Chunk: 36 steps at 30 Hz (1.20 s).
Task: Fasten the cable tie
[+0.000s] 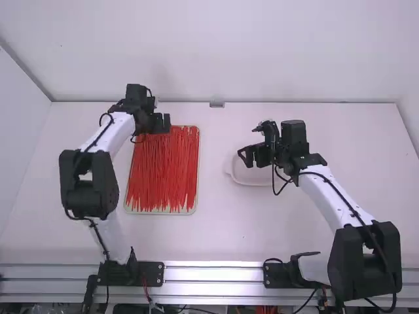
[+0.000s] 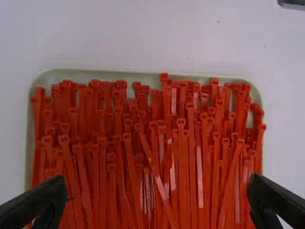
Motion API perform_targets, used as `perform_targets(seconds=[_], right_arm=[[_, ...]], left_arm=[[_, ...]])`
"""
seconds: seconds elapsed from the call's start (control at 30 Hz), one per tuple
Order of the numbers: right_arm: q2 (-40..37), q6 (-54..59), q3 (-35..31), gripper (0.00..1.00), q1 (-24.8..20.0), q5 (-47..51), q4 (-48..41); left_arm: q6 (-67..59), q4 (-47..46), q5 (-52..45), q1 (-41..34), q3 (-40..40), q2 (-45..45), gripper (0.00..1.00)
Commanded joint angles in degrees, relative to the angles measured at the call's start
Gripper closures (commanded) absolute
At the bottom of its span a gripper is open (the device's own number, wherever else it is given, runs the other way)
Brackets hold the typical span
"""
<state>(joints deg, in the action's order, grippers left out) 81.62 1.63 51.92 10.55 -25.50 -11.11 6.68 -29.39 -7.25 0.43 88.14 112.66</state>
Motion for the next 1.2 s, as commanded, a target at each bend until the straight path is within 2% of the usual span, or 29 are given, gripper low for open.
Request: perform_targets(seconds=[0.0,0.13,0.23,0.37,0.63,0.73,1.07,1.17], right_arm=[[0.5,-0.1,1.7,0.01,0.0,0.1,-0.1],[0.5,0.2,1.7,0.01,0.0,0.0,0.1],[0.5,0.2,1.7,0.01,0.0,0.1,0.2],[0.5,0.1,1.7,0.01,0.0,0.0,0.1],[0.5,0.1,1.7,0.01,0.0,0.1,0.0],[0.5,0.1,1.7,0.01,0.0,0.1,-0.1],[0.5,0.1,1.7,0.01,0.0,0.0,0.0],[0.5,0.1,1.7,0.01,0.0,0.0,0.2]], left_arm=[[1.2,0.0,0.2,0.0,2.3,2.6,0.01],[1.5,2.0,-0.6,0.0,2.3,4.7,0.01],[-1.8,4.7,-7.0,0.0,2.2,6.2,0.0],[-3.2,7.5,-9.7,-0.1,1.4,6.5,0.12],[0.2,12.9,-9.7,0.0,-0.9,6.5,0.21],[1.5,15.6,-9.7,-0.4,-3.0,6.5,0.28],[1.3,18.0,-9.5,-1.3,-5.8,6.5,0.3],[1.9,17.4,-5.1,-2.5,-5.8,6.5,0.29]])
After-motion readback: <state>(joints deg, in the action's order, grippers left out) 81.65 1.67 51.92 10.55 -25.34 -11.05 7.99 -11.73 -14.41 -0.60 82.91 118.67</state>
